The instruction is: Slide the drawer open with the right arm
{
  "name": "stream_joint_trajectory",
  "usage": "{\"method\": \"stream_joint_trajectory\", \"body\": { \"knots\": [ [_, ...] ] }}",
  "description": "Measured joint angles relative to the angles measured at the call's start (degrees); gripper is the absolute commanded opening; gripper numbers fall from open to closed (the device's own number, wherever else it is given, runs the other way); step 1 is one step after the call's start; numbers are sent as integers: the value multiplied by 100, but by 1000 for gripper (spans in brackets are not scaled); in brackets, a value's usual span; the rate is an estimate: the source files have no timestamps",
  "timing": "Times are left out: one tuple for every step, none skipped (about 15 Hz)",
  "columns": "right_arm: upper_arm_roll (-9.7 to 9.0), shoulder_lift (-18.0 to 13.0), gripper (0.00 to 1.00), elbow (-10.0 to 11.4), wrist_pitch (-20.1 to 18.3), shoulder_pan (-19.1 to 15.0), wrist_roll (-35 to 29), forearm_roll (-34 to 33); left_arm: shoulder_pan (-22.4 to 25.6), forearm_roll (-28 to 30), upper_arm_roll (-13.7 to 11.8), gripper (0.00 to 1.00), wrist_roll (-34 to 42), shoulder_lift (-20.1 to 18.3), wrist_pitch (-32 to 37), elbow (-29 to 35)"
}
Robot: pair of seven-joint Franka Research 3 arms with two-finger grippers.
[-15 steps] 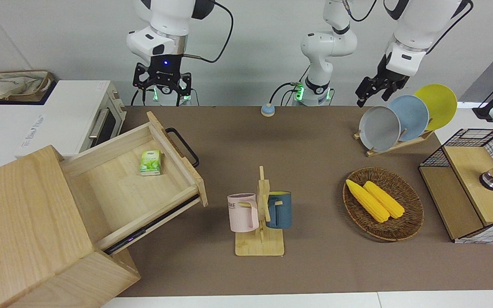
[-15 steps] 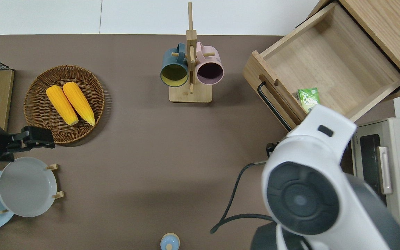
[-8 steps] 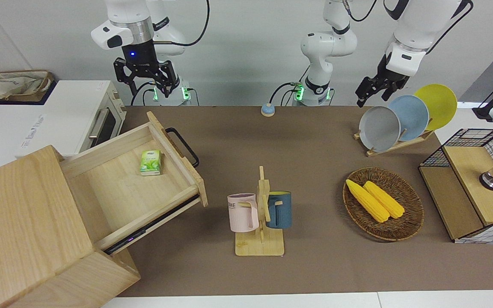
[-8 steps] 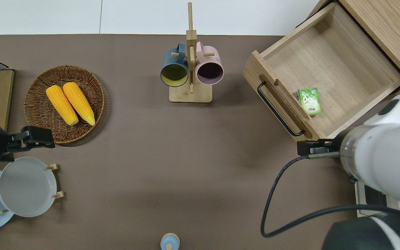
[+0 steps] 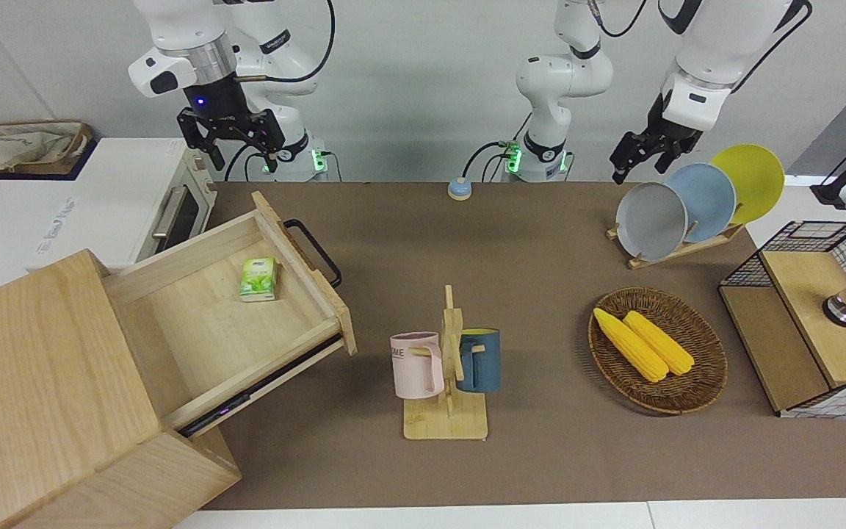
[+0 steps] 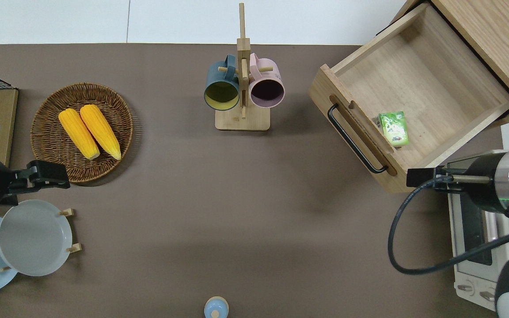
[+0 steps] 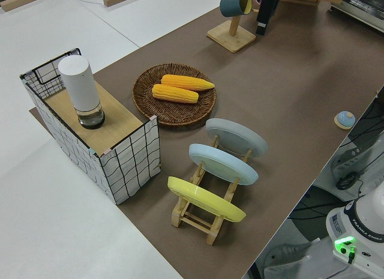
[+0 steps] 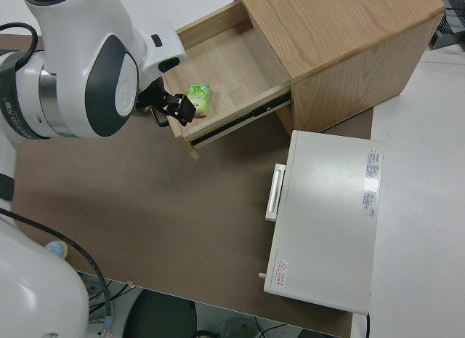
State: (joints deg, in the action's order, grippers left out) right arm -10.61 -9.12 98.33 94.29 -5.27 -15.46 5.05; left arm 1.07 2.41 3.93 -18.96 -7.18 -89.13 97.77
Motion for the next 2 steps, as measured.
{"method": "stream_joint_trajectory", "body": {
  "knots": [
    [0,5,992,-14,0,-12,0,0,0,0,0,993,0,0,0,0],
    [0,6,992,-24,0,-21,0,0,0,0,0,993,0,0,0,0]
  ]
}}
